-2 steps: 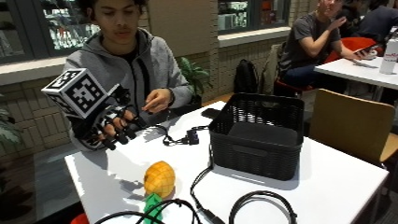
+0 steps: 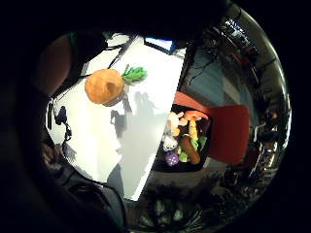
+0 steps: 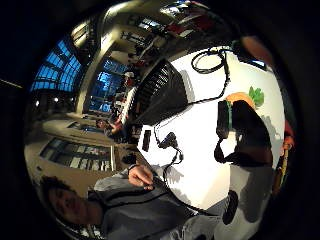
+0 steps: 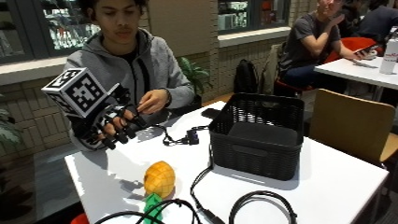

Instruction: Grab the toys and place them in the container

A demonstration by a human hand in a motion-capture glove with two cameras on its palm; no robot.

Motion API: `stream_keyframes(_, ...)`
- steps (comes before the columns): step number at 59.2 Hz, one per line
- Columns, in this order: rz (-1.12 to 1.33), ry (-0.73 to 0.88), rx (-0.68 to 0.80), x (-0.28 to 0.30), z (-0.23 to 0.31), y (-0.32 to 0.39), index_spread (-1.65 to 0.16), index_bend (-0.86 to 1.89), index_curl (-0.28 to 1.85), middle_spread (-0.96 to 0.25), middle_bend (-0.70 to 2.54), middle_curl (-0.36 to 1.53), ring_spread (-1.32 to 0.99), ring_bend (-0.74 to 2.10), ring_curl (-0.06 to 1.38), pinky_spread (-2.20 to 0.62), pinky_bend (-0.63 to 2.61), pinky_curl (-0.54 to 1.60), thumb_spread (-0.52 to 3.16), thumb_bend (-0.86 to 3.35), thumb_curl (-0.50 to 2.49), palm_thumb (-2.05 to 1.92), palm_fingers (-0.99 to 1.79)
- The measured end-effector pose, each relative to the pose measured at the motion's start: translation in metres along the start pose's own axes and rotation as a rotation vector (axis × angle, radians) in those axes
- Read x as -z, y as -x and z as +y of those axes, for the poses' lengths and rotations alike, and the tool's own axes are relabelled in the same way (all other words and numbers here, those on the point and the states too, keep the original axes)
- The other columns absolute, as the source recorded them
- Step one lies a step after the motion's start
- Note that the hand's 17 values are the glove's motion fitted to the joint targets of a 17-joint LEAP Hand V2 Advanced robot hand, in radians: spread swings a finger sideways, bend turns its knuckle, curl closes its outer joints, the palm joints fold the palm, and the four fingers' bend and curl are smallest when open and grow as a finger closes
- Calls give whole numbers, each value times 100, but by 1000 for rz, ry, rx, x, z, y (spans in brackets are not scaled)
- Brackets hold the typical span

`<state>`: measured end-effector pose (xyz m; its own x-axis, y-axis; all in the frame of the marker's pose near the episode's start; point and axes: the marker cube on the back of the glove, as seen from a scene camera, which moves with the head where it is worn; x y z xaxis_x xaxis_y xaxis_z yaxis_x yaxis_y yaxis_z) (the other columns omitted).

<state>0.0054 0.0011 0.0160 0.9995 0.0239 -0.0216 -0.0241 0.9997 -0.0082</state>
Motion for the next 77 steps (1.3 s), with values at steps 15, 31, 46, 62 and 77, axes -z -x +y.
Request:
stream_keyframes(15,-14,-19,9,18,2,5,-20,26,20,5,22,14,-7,20,7,-1,54,22,144,44,14,29,36)
stream_keyframes(31,15,16,-6,5,-8,2,-22,22,27,5,21,21,-8,21,10,-1,55,26,163,53,23,23,34)
stream_keyframes(46,34,102,3,-31,-35,3,-24,18,32,6,20,26,-8,23,12,-1,56,29,159,57,27,16,31)
stream_keyframes(62,186,210,-23,-105,-69,-7,-28,17,31,6,16,29,-6,11,12,0,71,34,132,32,22,-3,-12)
stream_keyframes(77,50,185,-93,-146,-75,-26,-32,36,39,5,13,27,-4,8,6,4,61,32,116,14,25,4,-11)
